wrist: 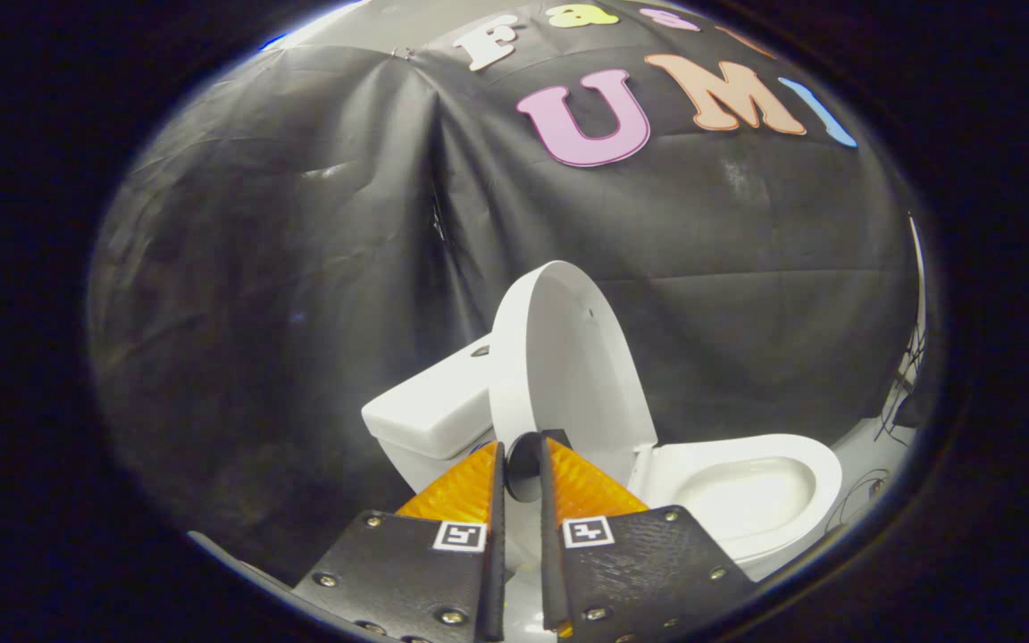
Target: Open the toilet lid.
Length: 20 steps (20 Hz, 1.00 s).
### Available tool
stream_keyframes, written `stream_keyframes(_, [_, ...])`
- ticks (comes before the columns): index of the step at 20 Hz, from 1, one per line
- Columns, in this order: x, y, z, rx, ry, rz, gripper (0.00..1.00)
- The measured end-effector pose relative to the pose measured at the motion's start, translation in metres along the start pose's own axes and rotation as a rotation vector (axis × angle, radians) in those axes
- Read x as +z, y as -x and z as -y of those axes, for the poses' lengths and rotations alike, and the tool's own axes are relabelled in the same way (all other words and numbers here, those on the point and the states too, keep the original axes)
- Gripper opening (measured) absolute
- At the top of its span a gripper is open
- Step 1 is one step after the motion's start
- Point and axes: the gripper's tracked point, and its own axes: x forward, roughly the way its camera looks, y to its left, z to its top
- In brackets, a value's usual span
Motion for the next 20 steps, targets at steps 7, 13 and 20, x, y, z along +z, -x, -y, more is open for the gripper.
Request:
stream_keyframes(7, [-0.001, 0.014, 0.006, 0.008, 0.019, -0.018, 0.31])
stream_keyframes(13, [0.012, 0.036, 0.045, -0.051, 0.043, 0.018, 0.51])
stream_keyframes(20, [0.020, 0.067, 0.101, -0.119, 0.036, 0.019, 0.86])
